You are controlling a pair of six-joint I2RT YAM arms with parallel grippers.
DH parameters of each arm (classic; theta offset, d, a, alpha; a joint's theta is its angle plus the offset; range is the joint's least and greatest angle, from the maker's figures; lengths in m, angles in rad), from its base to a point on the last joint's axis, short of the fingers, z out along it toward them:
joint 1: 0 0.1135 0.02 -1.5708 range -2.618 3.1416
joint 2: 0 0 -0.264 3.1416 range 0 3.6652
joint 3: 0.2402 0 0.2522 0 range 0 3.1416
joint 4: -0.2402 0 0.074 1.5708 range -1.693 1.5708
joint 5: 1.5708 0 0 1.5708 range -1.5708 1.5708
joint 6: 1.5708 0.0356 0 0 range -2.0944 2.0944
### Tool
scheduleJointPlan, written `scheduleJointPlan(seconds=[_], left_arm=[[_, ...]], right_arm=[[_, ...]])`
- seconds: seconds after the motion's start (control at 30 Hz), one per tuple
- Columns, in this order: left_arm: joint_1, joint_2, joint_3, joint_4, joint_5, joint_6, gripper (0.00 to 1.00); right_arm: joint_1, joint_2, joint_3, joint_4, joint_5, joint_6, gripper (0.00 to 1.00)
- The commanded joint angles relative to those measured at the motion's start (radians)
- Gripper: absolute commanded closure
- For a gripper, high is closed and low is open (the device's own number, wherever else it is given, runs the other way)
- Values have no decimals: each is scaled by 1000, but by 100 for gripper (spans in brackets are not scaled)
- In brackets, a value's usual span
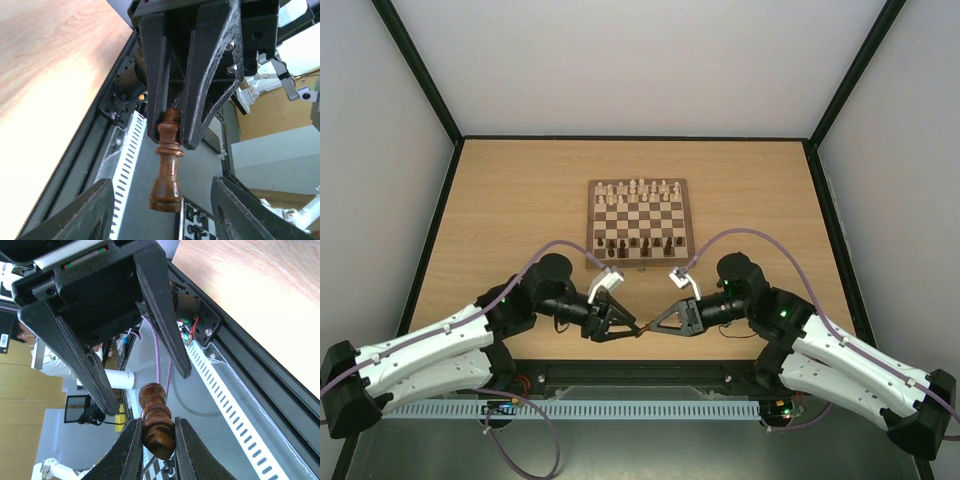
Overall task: Set up the chess pieces on the board
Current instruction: Place the chess piece on the chessboard.
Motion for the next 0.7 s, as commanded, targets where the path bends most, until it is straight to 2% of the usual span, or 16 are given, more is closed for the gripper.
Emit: scheduleJointPlan(seconds=[0.0,0.1,0.2,0.33,0.4,0.43,0.47,0.67], left_arm=[[72,-41,-19,-15,22,10,40],[143,-70,-25,-42,35,9,37],[213,-120,-8,-114,23,26,31],[269,-156,83,-311,-107,87,23],[277,-162,129,-380,-174,104,14],[277,-163,143,-407,-206,109,4],[277,-164,152,-430,-241,112,1],[279,-162,154,-509,-378,109,1]], right_arm=[[7,10,31,-45,31,-25,97],[7,18,39,-76,64,-37,97],[6,33,77,-155,159,-67,99],[6,65,171,-291,304,-112,99],[6,90,243,-376,379,-147,99],[6,107,287,-419,425,-163,99],[7,131,333,-457,465,-178,99],[6,347,624,-678,712,-252,99]])
